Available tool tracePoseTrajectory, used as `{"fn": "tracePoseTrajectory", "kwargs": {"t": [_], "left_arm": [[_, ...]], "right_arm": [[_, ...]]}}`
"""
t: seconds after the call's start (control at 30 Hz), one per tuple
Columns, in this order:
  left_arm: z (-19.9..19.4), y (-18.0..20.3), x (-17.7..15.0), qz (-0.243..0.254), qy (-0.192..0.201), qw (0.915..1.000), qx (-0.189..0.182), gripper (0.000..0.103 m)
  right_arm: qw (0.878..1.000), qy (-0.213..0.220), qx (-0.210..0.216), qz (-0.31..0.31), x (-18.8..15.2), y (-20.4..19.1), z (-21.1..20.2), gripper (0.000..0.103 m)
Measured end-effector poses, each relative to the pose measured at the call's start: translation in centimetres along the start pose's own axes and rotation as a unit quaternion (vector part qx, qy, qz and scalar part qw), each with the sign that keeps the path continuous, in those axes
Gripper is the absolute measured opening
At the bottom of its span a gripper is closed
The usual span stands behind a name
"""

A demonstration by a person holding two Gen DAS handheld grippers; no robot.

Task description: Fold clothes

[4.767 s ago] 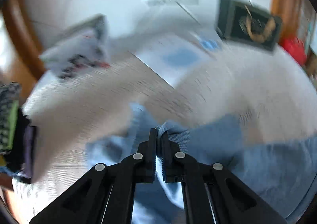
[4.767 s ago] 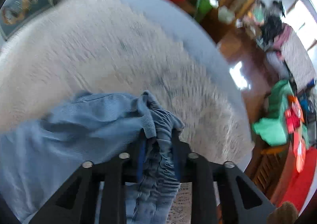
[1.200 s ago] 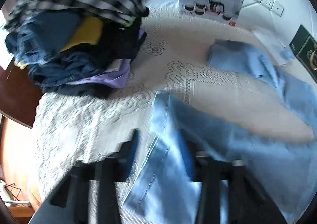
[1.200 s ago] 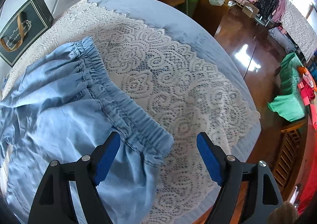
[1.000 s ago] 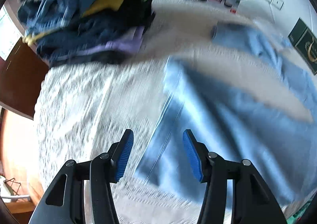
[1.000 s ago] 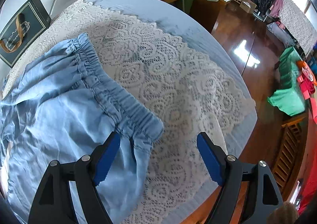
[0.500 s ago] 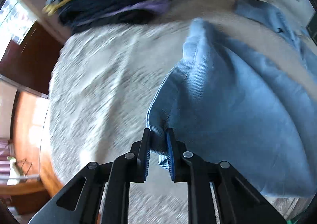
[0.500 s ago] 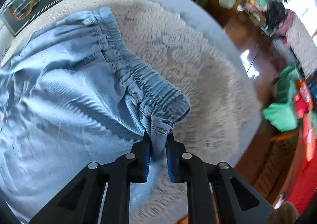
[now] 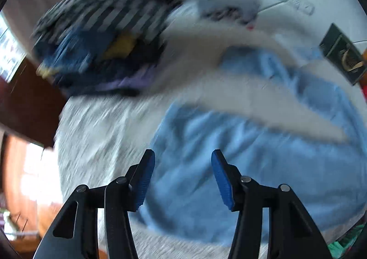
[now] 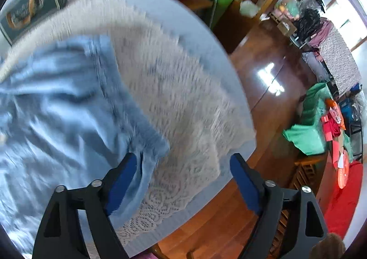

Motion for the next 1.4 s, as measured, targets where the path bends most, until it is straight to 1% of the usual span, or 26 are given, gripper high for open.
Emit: {"fn": "tracePoseTrajectory", "kwargs": {"t": [0.07, 0.17, 0.23, 0.33, 0.4, 0.57, 0.67, 0.73, 0.77, 0.8, 0.83, 0.87, 0.9, 0.97, 1.0, 1.03, 1.1, 1.13, 1.2, 1.23, 1.27, 1.3, 1.33, 1.37, 1.4], "left_arm": [[0.6, 1.8, 2.2, 0.008, 0.003, 0.9999, -0.012, 0.053], [2.4, 4.4, 6.1, 0.009, -0.003, 0.9994, -0.032, 0.053], [3.5, 6.3, 8.4, 0.005, -0.011, 0.9990, -0.043, 0.053], [6.9, 9.2, 11.4, 0.006, -0.026, 0.9981, -0.055, 0.053], [8.7, 10.9, 12.9, 0.008, -0.035, 0.9975, -0.062, 0.053], [11.8, 14.4, 15.1, 0.017, -0.054, 0.9962, -0.066, 0.053], [13.5, 15.6, 15.6, 0.019, -0.067, 0.9953, -0.067, 0.053], [15.1, 15.8, 15.4, 0.020, -0.085, 0.9951, -0.047, 0.052], [15.7, 15.7, 15.1, 0.019, -0.091, 0.9947, -0.044, 0.052], [16.2, 15.6, 14.6, 0.017, -0.095, 0.9941, -0.049, 0.048], [16.5, 15.5, 14.2, 0.017, -0.098, 0.9936, -0.053, 0.037], [16.7, 15.3, 13.6, 0.018, -0.101, 0.9932, -0.055, 0.005], [16.6, 15.0, 12.9, 0.016, -0.103, 0.9930, -0.055, 0.003], [16.2, 14.1, 11.5, 0.008, -0.102, 0.9931, -0.056, 0.002], [15.9, 13.7, 10.6, 0.005, -0.102, 0.9932, -0.057, 0.002], [15.4, 13.2, 9.7, 0.002, -0.100, 0.9932, -0.059, 0.002], [14.2, 12.3, 7.7, 0.001, -0.104, 0.9924, -0.064, 0.002], [13.6, 12.0, 6.8, 0.002, -0.107, 0.9920, -0.067, 0.003], [12.5, 11.8, 4.8, 0.017, -0.116, 0.9907, -0.068, 0.007], [12.1, 11.6, 3.4, 0.028, -0.128, 0.9892, -0.065, 0.007], [11.7, 11.4, 2.4, 0.038, -0.137, 0.9879, -0.061, 0.007], [11.5, 11.1, 1.6, 0.045, -0.143, 0.9871, -0.055, 0.010], [11.1, 10.7, 1.1, 0.049, -0.146, 0.9867, -0.052, 0.011], [10.6, 10.3, 1.1, 0.048, -0.141, 0.9874, -0.052, 0.012], [9.9, 9.9, 1.5, 0.046, -0.132, 0.9888, -0.054, 0.015]], "right_arm": [[1.000, 0.015, 0.006, 0.007, 1.3, 0.3, -1.2, 0.089], [0.999, 0.038, 0.016, 0.016, 3.5, 0.6, -2.7, 0.089], [0.998, 0.043, 0.037, 0.011, 5.3, -0.7, -2.4, 0.089], [0.996, 0.039, 0.086, -0.001, 8.1, -4.1, -0.2, 0.089], [0.994, 0.026, 0.104, -0.007, 10.0, -6.5, 1.6, 0.089], [0.995, -0.007, 0.102, -0.015, 13.3, -11.3, 5.8, 0.089], [0.994, -0.010, 0.104, -0.012, 14.4, -12.4, 7.0, 0.089], [0.993, -0.009, 0.116, -0.003, 15.3, -12.9, 7.7, 0.089], [0.993, -0.011, 0.118, -0.001, 15.7, -13.2, 8.1, 0.090], [0.993, -0.013, 0.119, -0.001, 15.9, -13.4, 8.3, 0.090], [0.993, -0.014, 0.120, -0.002, 16.1, -13.6, 8.6, 0.093], [0.993, -0.015, 0.121, -0.002, 16.2, -13.9, 9.0, 0.095], [0.992, -0.017, 0.123, -0.001, 16.2, -14.1, 9.3, 0.095], [0.991, -0.026, 0.129, -0.001, 16.1, -14.4, 10.0, 0.094], [0.991, -0.033, 0.130, -0.004, 15.9, -14.6, 10.4, 0.086], [0.991, -0.033, 0.128, -0.008, 15.7, -14.6, 10.3, 0.045], [0.992, -0.026, 0.121, -0.017, 15.1, -14.4, 9.7, 0.040], [0.993, -0.018, 0.119, -0.018, 14.8, -14.0, 9.1, 0.032], [0.993, 0.002, 0.118, -0.020, 14.1, -12.9, 7.5, 0.031], [0.994, 0.005, 0.110, -0.022, 13.7, -12.3, 7.0, 0.031], [0.995, 0.000, 0.096, -0.029, 13.3, -11.7, 7.0, 0.031], [0.996, -0.008, 0.081, -0.037, 12.8, -11.3, 7.0, 0.031], [0.996, -0.018, 0.073, -0.044, 12.4, -11.0, 7.3, 0.034], [0.996, -0.028, 0.069, -0.049, 12.0, -10.8, 7.7, 0.044], [0.996, -0.038, 0.064, -0.054, 11.6, -10.6, 8.1, 0.050]]}}
Point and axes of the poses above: each gripper's, at about its wrist camera, not at the fingertips, and z roughly the way its jaws point, y to its right, x to its top, the point moved 3 cm from there along z, roughly the way its jaws point, and after that the axes turned 3 degrees about -y, right-handed, at the moved point
